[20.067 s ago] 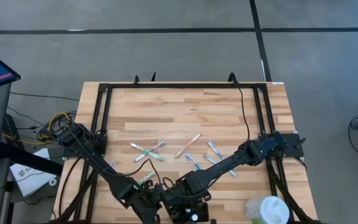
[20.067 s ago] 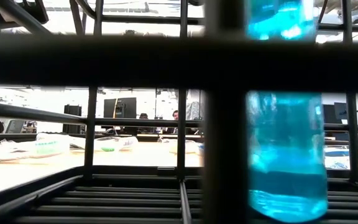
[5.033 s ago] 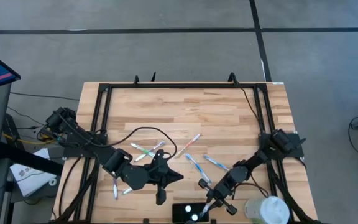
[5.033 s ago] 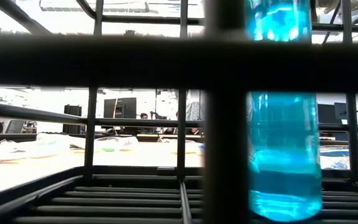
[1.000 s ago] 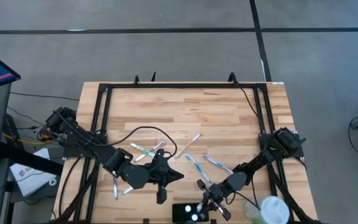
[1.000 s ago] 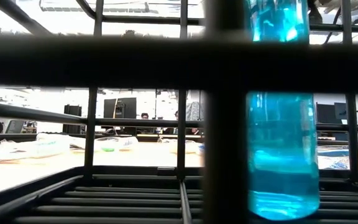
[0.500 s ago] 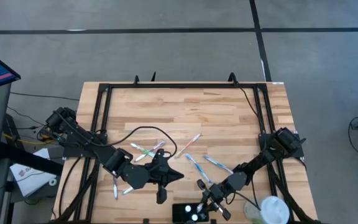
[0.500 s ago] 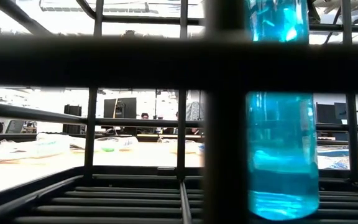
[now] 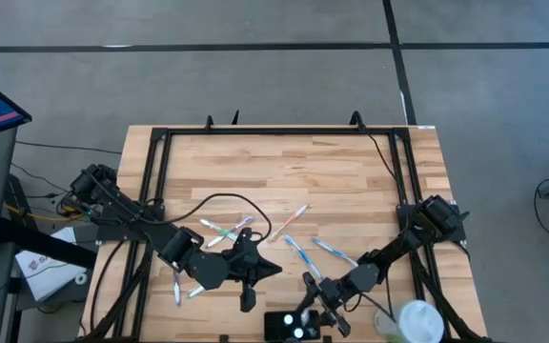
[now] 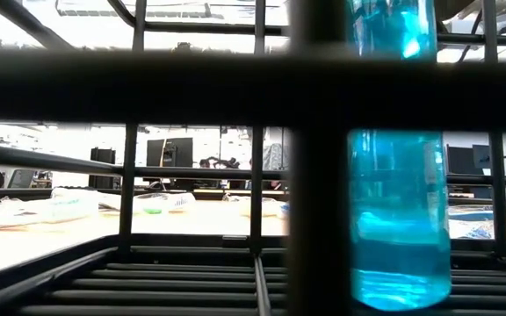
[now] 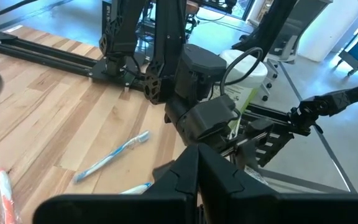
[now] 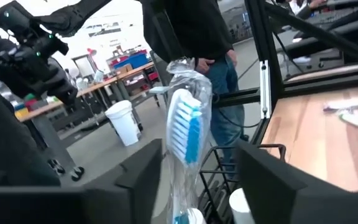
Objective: Pick & Place toothbrushing station
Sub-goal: Put the right blue toothbrush into the black mesh organizer, then put the left blue toothbrush into the black mesh organizer
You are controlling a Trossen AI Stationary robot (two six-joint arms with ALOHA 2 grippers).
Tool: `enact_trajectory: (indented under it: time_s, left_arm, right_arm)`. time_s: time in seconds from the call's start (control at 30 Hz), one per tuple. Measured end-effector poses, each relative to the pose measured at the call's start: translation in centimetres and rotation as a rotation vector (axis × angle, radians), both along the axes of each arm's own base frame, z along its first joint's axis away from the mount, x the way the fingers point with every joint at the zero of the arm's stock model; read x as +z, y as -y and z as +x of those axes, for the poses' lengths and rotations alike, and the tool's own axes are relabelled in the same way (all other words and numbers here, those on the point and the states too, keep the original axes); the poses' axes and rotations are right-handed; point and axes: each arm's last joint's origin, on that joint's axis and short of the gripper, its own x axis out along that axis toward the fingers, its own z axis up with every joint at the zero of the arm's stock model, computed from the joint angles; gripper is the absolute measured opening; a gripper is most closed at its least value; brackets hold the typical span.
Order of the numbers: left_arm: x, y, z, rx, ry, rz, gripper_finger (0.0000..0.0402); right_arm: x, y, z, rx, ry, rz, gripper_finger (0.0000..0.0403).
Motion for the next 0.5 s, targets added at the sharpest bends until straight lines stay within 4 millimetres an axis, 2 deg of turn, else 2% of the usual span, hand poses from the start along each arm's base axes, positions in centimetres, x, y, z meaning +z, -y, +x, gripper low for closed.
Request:
enact_trajectory:
  time_s: [0.2, 0.5]
  left_arm:
    - [0.0, 0.0, 0.0, -0.001, 0.0, 0.0, 0.0]
    - [0.0, 0.01, 0.0, -0.004, -0.001, -0.001, 0.0]
  right_arm:
    - [0.0, 0.0, 0.0, 0.004, -0.031, 0.049, 0.0267]
    - [-0.26, 0.07, 0.07, 0.006, -0.1, 0.106, 0.0286]
